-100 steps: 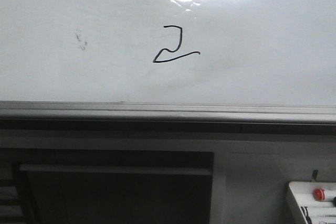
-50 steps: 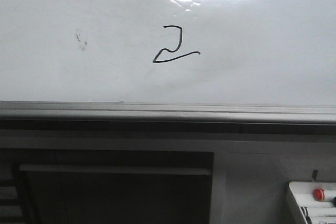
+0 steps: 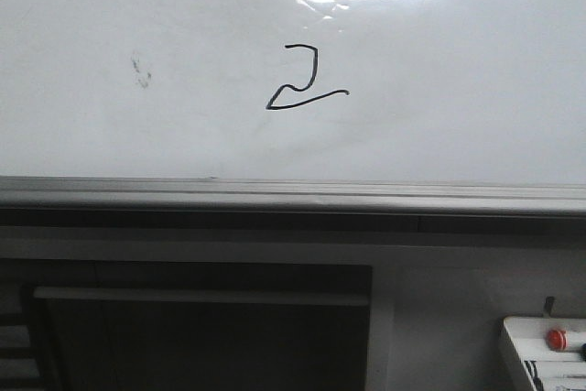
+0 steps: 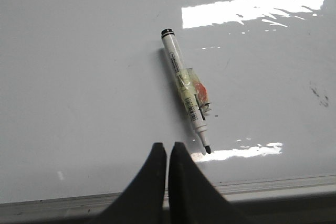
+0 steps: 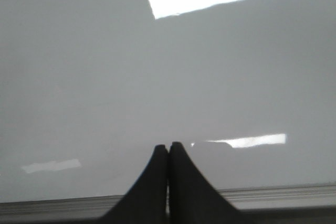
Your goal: Write number 2 on whiteboard
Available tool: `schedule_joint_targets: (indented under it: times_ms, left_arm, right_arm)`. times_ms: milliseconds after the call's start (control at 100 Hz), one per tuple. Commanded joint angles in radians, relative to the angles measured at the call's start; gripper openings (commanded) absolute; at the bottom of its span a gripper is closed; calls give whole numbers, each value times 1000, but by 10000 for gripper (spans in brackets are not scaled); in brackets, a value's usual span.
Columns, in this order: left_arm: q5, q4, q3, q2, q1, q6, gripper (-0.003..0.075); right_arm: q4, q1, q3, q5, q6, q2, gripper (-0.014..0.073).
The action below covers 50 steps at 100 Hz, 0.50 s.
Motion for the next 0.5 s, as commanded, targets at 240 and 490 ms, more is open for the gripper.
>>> schedule_joint_targets:
  times_ms: [240,490]
  left_arm:
    - [-83,-2,32,-27,-5,-9,-18]
    - [-83,-2,32,-27,-5,-9,-18]
  right_arm:
    - [-3,-11,29,-119,-5,-17,-72]
    - [-3,-11,29,-119,-5,-17,-72]
